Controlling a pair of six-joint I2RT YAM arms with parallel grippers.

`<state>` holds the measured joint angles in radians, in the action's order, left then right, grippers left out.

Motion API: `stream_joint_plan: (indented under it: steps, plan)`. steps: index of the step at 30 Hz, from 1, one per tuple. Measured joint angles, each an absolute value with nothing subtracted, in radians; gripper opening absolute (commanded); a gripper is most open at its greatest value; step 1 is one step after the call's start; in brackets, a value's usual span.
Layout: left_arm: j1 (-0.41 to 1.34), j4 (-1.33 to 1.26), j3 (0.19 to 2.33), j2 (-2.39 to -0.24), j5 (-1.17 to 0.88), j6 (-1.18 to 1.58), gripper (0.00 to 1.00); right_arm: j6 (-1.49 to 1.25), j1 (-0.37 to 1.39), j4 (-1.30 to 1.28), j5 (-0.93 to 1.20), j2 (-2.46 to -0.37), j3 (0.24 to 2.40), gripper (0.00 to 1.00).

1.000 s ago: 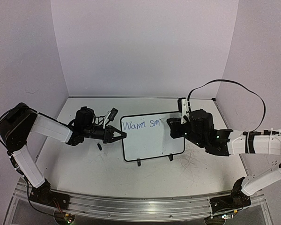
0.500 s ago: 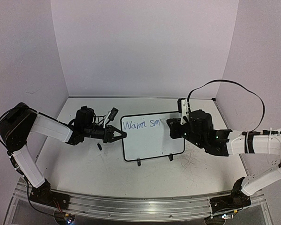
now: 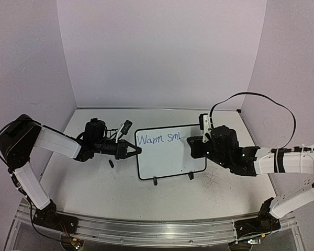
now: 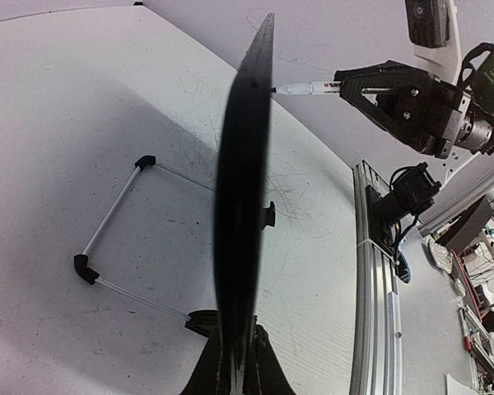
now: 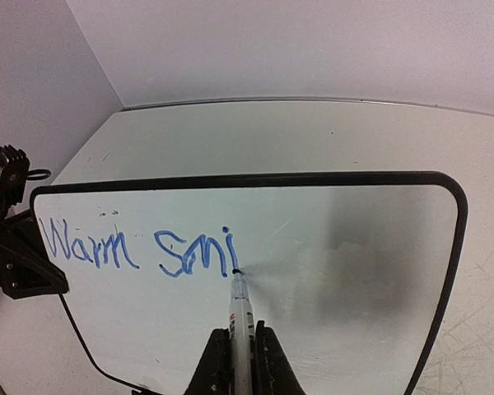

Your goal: Write a sentence on the whiteboard

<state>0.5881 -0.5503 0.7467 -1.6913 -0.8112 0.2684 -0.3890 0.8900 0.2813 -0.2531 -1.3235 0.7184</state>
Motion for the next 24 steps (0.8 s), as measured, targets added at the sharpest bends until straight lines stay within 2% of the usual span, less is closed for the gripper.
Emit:
stream_joint_plan:
  steps: [5, 13, 24]
  plan:
    - [0.588, -0.55, 0.747, -1.691, -0.812, 0.263, 0.0, -0.391, 0.893, 0.282, -0.234, -1.297, 0.702, 0.0]
    - [0.588, -0.549, 0.747, -1.691, -0.809, 0.261, 0.0, -0.374, 0.887, 0.322, -0.224, -1.114, 0.656, 0.0]
    - [0.59, -0.523, 0.755, -1.688, -0.8, 0.244, 0.0, -0.288, 0.879, 0.274, -0.228, -1.162, 0.668, 0.0]
